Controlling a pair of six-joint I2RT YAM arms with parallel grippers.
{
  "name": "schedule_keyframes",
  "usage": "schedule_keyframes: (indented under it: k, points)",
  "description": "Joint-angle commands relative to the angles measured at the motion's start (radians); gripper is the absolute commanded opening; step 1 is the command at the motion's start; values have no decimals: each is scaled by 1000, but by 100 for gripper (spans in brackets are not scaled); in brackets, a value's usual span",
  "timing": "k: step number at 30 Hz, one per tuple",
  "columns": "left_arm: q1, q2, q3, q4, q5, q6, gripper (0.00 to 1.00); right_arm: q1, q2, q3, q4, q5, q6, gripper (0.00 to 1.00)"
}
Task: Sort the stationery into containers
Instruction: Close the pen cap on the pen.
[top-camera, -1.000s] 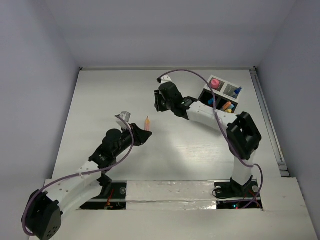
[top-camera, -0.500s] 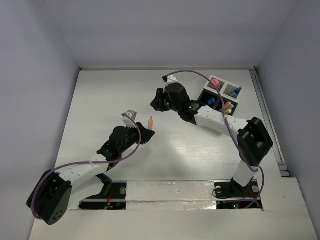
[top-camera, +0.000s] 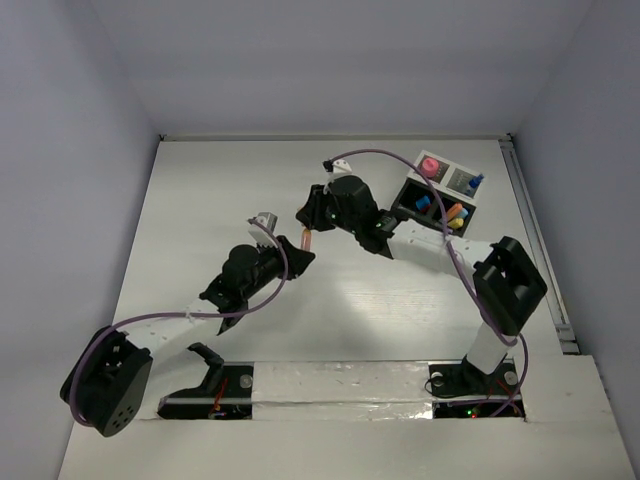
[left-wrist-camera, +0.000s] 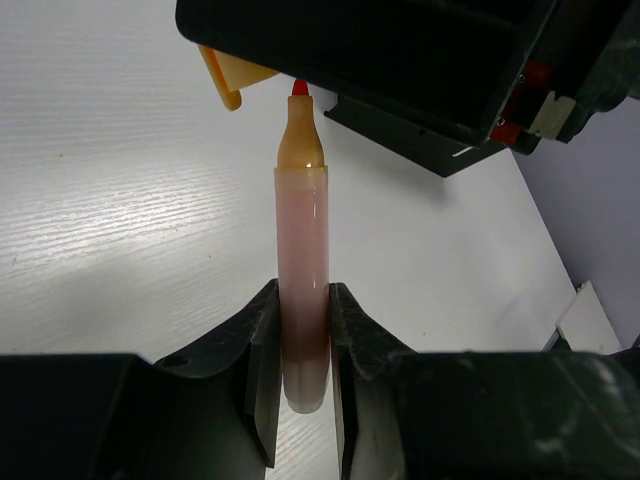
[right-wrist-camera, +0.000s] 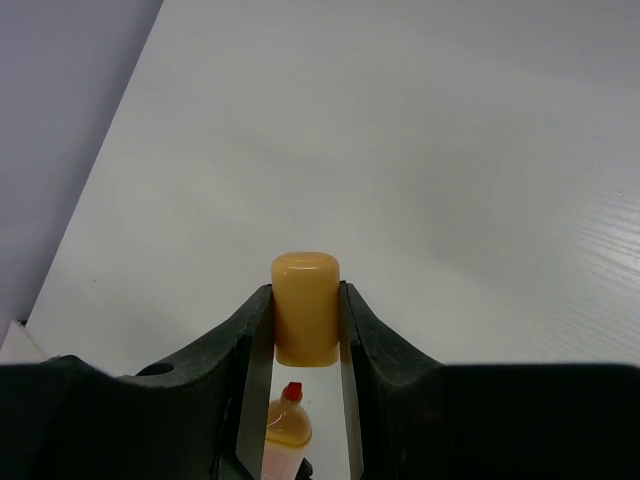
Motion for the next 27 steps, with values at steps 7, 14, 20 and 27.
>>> schedule_keyframes:
  k: [7,14,20,27]
  points:
    - [-13,17,55,63,24,7,0,19,-83,-29,105,51,10,0]
    - [-13,17,31,70,26,-6,0,19,-97,-33,116,65,2,0]
    - [-13,-3,37,69,6,4,0,19,-100,-49,121,65,5,0]
    - [-13,-3,49,75,3,4,0,29,-111,-78,139,81,10,0]
